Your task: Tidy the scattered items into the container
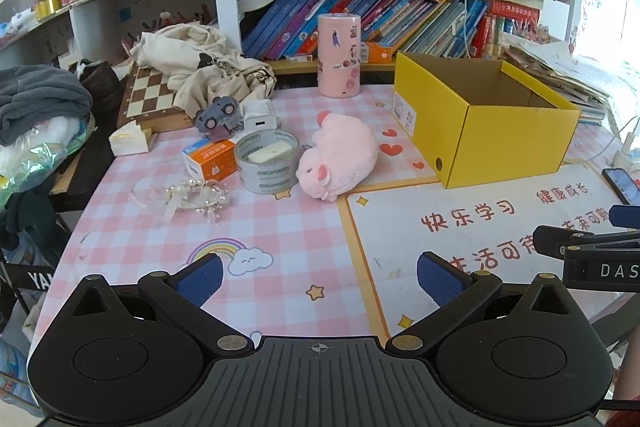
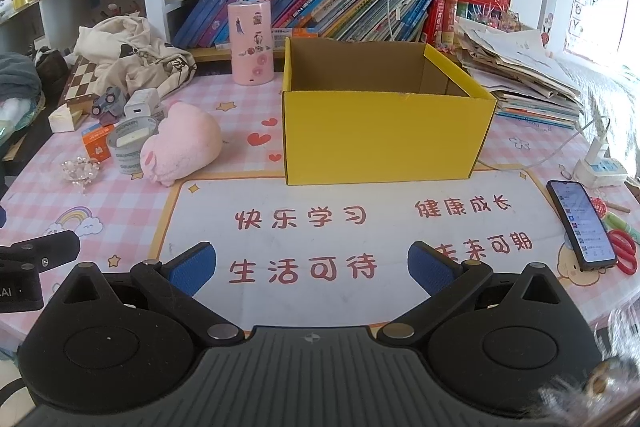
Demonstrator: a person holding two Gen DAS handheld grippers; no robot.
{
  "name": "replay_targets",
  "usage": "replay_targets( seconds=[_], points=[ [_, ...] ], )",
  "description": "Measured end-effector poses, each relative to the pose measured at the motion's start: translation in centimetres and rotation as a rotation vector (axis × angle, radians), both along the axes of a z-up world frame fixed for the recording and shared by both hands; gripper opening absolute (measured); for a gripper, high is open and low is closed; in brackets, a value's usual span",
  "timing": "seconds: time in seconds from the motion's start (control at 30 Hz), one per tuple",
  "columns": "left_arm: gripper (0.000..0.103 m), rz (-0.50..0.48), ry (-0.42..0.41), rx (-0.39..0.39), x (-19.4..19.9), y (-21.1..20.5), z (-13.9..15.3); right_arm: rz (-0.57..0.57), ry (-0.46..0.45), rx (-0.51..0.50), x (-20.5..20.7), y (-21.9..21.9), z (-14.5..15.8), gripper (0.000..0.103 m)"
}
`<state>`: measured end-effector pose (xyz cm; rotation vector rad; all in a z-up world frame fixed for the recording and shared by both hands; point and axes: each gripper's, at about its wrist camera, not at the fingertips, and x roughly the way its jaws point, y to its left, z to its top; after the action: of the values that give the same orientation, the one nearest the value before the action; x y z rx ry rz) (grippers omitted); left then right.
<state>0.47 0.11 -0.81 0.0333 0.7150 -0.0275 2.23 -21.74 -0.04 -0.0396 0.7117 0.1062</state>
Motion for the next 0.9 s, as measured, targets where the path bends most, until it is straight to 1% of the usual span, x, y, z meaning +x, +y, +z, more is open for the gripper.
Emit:
replay_targets(
  seconds=[0.9],
  points=[
    [0.103, -0.008, 0.036, -0.017, 0.59, 0.67, -0.46, -0.008, 0.024, 0.000, 0.53, 0.44, -0.32, 0.103]
  ],
)
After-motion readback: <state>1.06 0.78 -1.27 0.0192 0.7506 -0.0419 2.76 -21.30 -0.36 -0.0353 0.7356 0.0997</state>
